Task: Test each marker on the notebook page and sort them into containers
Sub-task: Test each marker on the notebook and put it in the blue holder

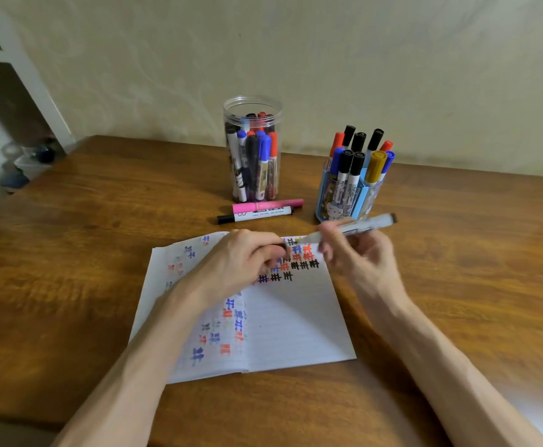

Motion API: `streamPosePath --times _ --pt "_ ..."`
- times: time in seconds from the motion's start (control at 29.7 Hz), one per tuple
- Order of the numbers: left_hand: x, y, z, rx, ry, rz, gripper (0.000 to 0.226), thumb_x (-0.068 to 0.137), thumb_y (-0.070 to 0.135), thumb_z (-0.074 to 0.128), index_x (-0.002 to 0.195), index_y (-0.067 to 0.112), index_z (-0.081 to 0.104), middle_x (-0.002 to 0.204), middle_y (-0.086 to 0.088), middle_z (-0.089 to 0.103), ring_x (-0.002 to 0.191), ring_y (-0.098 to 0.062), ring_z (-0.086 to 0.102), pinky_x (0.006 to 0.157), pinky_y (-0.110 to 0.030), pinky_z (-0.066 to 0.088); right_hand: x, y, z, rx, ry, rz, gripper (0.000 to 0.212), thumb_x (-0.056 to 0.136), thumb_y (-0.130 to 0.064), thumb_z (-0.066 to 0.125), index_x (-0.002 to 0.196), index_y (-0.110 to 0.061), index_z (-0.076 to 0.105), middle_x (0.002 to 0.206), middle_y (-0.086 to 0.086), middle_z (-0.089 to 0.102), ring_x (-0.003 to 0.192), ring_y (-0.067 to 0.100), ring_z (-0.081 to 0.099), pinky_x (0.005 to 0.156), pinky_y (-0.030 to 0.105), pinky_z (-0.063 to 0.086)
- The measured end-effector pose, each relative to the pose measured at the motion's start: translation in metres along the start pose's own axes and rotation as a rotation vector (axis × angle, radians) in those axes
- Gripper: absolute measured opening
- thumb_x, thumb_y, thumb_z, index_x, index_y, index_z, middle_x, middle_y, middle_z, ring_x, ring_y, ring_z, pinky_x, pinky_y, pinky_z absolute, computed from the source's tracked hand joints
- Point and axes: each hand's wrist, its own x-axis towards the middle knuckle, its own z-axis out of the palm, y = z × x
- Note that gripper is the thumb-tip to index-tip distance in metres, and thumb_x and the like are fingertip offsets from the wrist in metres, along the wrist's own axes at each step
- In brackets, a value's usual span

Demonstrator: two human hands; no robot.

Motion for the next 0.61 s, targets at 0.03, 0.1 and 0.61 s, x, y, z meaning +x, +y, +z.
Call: streamPosePath --times 0.03,0.1,0.61 --pt "-0.002 -0.005 -0.007 -0.011 0.015 -0.035 0.023 0.105 0.018 0.055 0.096 0.027 0.075 0.077 0.010 0.068 0.073 -0.004 0.062 0.062 -0.019 0.049 0.001 0.000 -0.010 0.011 0.058 0.002 0.028 0.102 -0.033 0.066 0.088 -0.009 0.070 0.079 0.013 0.069 0.068 0.018 0.059 0.065 0.027 0.050" --pt "-0.006 -0.013 -0.015 -0.011 0.059 -0.073 0.021 0.105 0.022 0.055 0.105 0.031 0.073 0.084 0.016 0.069 0.082 0.000 0.066 0.063 -0.015 0.052 0.003 0.002 -0.020 -0.051 0.130 0.033 0.036 0.101 -0.035 0.066 0.083 -0.004 0.070 0.078 0.013 0.071 0.067 0.017 0.060 0.067 0.031 0.050" --pt "-0.004 -0.016 -0.001 0.247 0.184 0.040 0.023 0.101 0.035 0.060 0.120 0.027 0.069 0.110 0.017 0.070 0.099 0.001 0.064 0.076 -0.010 0.051 -0.002 0.013 0.011 -0.273 0.006 0.122 0.006 0.094 -0.019 0.075 0.090 -0.015 0.075 0.082 -0.009 0.078 0.080 0.005 0.074 0.069 0.022 0.060"
